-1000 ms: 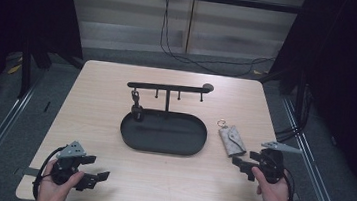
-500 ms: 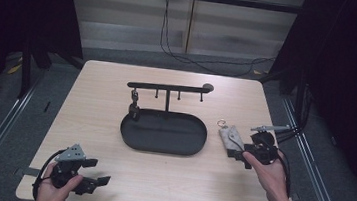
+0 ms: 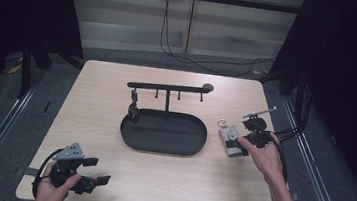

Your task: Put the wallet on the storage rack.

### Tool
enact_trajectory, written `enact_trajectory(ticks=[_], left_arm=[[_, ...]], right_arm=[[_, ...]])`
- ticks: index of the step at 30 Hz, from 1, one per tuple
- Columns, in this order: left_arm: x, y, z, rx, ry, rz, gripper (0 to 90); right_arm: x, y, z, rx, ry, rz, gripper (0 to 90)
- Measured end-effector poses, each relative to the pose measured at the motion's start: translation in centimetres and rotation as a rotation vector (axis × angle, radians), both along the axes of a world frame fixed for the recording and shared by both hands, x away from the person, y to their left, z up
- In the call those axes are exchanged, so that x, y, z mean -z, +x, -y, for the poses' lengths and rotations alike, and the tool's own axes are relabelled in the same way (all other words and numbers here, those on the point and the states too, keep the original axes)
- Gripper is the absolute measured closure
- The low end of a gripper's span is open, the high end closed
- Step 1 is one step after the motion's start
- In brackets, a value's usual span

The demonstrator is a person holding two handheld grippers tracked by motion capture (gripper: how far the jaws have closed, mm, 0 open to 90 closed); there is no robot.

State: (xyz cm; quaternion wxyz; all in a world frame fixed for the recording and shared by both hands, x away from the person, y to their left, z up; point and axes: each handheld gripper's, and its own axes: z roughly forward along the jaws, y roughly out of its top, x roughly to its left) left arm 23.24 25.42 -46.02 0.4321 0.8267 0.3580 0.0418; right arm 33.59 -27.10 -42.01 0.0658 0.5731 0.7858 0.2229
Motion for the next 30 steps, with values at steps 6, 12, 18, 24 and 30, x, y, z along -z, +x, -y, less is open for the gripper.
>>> enact_trajectory(ticks=[6,12,18,24,30], left_arm=[[0.0,0.2,-0.5,-0.020,-0.021,-0.006,17.3],[0.3,0.2,0.2,0.012,0.019,-0.014,17.2],[0.2,0.0,0.4,0.028,0.022,-0.002,17.0],[0.3,0.0,0.6,0.033,0.030,-0.008,17.0],[0.3,0.1,0.4,0.011,0.042,-0.003,17.0]], right_arm=[[0.6,2.1,-0.5,-0.007,-0.058,-0.051,20.5],[1.2,3.5,-0.5,-0.009,-0.101,-0.100,25.9],[1.2,4.7,-0.2,-0.007,-0.101,-0.130,24.4],[2.7,5.8,0.1,0.009,-0.127,-0.176,24.0],[3.7,6.4,-0.4,0.005,-0.148,-0.203,24.3]])
